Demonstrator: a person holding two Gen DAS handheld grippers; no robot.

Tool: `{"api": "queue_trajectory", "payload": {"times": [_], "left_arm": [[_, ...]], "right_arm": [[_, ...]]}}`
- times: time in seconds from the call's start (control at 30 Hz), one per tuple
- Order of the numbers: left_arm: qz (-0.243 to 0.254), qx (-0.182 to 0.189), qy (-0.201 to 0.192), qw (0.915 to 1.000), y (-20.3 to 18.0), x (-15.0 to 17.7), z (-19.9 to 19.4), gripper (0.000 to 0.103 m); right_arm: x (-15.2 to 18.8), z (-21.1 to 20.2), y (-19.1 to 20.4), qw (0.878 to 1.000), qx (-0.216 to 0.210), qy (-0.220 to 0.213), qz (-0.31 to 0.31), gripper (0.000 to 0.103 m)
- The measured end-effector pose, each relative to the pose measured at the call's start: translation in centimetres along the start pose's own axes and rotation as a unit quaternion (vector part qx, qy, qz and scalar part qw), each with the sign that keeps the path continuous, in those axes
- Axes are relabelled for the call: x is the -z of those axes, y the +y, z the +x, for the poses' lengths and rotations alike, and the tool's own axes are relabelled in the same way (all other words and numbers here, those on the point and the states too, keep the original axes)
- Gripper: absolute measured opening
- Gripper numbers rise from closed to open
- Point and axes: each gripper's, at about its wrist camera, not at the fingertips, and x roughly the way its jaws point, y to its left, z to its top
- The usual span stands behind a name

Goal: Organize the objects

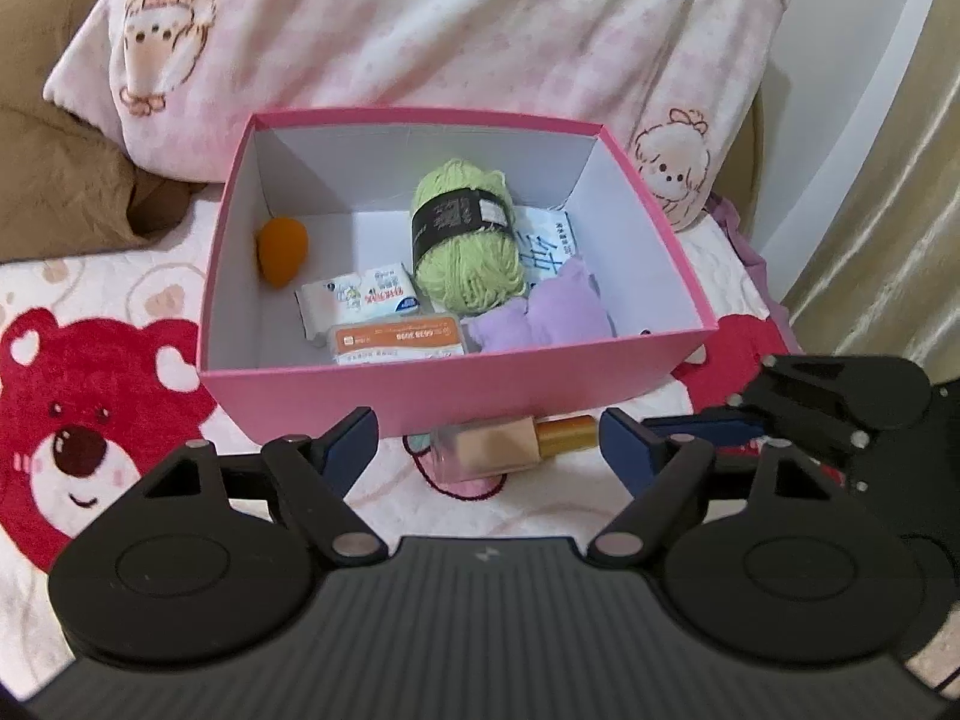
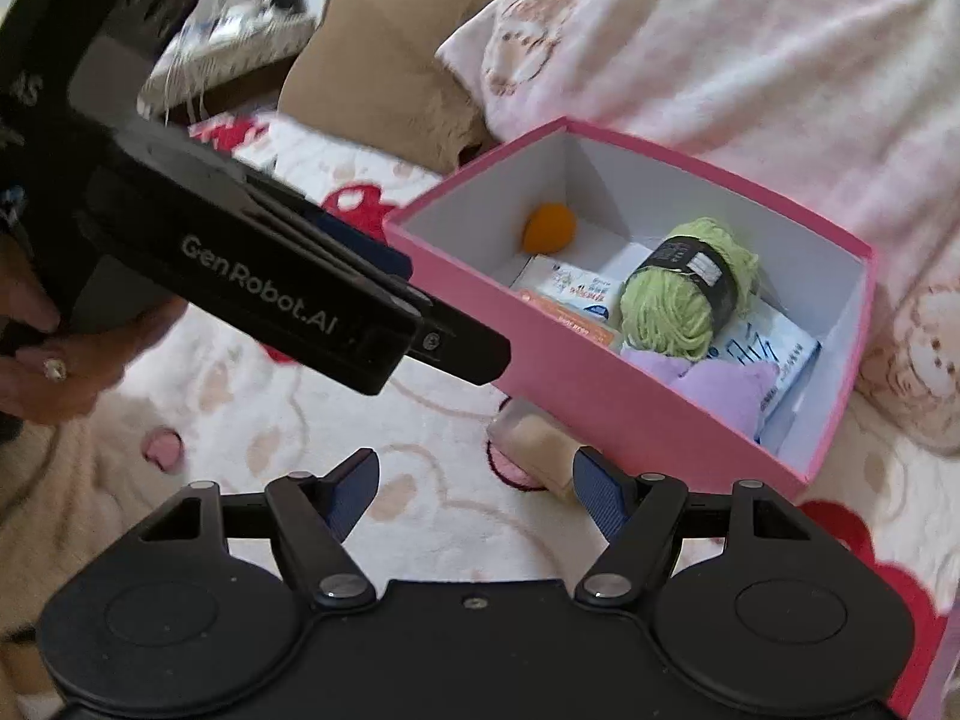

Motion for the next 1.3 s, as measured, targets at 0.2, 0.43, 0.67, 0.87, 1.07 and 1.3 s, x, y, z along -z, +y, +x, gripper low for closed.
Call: {"api": "queue_trajectory", "payload": {"times": [0.2, 0.43, 0.67, 0.87, 1.07, 1.3], "left_arm": [[-0.041, 0.012, 0.023, 0.9988, 1.5, 1.8, 3.1, 0.065], [-0.041, -0.016, 0.012, 0.9990, 2.0, 3.1, 5.7, 0.054], [-0.059, 0.000, 0.016, 0.9981, 2.2, 3.6, 8.1, 0.049], [-0.050, 0.009, 0.031, 0.9982, 1.7, 4.1, 9.3, 0.046], [-0.088, 0.033, 0.048, 0.9944, 2.3, 4.7, 10.3, 0.047], [-0.140, 0.036, 0.032, 0.9890, 3.5, 4.7, 9.5, 0.047]], "right_arm": [[0.5, 3.6, 0.0, 0.997, 0.017, 0.034, -0.066, 0.068], [1.9, 6.2, 0.3, 0.991, 0.085, 0.030, -0.100, 0.055], [2.7, 8.0, 0.1, 0.985, 0.120, 0.041, -0.115, 0.051], [3.6, 8.7, 0.5, 0.980, 0.126, 0.042, -0.146, 0.053], [4.0, 8.7, 0.9, 0.978, 0.129, 0.048, -0.153, 0.057], [3.1, 6.9, -0.7, 0.993, 0.075, 0.052, -0.074, 0.042]]}}
